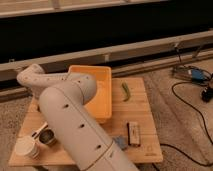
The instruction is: Place grapes in metal cup
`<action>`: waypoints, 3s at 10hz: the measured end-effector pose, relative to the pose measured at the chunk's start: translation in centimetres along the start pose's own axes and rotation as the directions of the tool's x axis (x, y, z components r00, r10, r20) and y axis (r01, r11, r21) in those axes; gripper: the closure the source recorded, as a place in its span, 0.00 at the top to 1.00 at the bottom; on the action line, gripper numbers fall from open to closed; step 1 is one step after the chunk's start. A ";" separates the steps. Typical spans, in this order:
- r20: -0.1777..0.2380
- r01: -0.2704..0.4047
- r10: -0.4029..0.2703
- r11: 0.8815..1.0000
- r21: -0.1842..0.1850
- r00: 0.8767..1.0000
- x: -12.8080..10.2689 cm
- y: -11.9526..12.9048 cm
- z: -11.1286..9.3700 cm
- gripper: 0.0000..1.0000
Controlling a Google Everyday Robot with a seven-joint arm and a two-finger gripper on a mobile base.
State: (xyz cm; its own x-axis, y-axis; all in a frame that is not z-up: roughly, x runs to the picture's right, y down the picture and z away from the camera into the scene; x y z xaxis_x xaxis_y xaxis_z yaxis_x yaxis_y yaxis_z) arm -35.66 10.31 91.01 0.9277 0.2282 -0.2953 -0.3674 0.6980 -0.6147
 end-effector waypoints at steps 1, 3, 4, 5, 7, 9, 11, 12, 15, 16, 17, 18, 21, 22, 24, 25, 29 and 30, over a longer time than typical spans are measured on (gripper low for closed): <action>-0.001 -0.001 0.001 1.000 0.002 1.000 0.1 0.0 0.0 0.15; 0.025 -0.009 0.008 1.000 0.015 1.000 -0.1 -0.2 -0.9 0.00; 0.044 -0.013 0.012 1.000 0.020 0.999 -0.2 -0.3 -1.6 0.00; 0.083 -0.019 0.017 0.999 0.028 0.996 -0.3 -0.5 -3.2 0.00; 0.127 -0.021 0.016 0.999 0.033 0.992 -0.6 -0.7 -4.5 0.00; 0.165 -0.002 -0.004 0.999 0.038 0.986 -1.2 -0.2 -5.7 0.00; 0.201 0.018 -0.026 0.999 0.041 0.979 -1.4 0.6 -7.3 0.00; 0.228 0.026 -0.035 0.999 0.044 0.973 -1.3 1.1 -8.4 0.00; 0.296 0.033 -0.046 0.998 0.050 0.954 -0.3 2.4 -11.1 0.00; 0.306 0.036 -0.050 0.998 0.050 0.951 -0.1 2.7 -11.4 0.00; 0.329 0.043 -0.058 0.998 0.050 0.943 0.2 3.7 -12.2 0.00; 0.347 0.049 -0.062 0.998 0.047 0.936 0.6 4.8 -12.8 0.00; 0.388 0.081 -0.086 0.996 0.030 0.917 1.8 8.5 -13.8 0.00; 0.397 0.090 -0.093 0.996 0.026 0.913 2.3 9.5 -14.1 0.00; 0.412 0.097 -0.095 0.995 0.017 0.906 3.4 10.9 -14.6 0.00; 0.423 0.101 -0.096 0.995 0.011 0.901 4.1 11.9 -15.1 0.00; 0.459 0.101 -0.080 0.995 -0.020 0.885 7.4 14.9 -15.8 0.00; 0.461 0.105 -0.080 0.994 -0.028 0.884 8.2 16.0 -15.6 0.00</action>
State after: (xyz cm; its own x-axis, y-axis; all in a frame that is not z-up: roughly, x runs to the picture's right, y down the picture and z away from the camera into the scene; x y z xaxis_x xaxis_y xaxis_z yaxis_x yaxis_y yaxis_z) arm -34.94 12.74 67.29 0.8797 0.4586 0.1257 -0.2695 0.6986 -0.6628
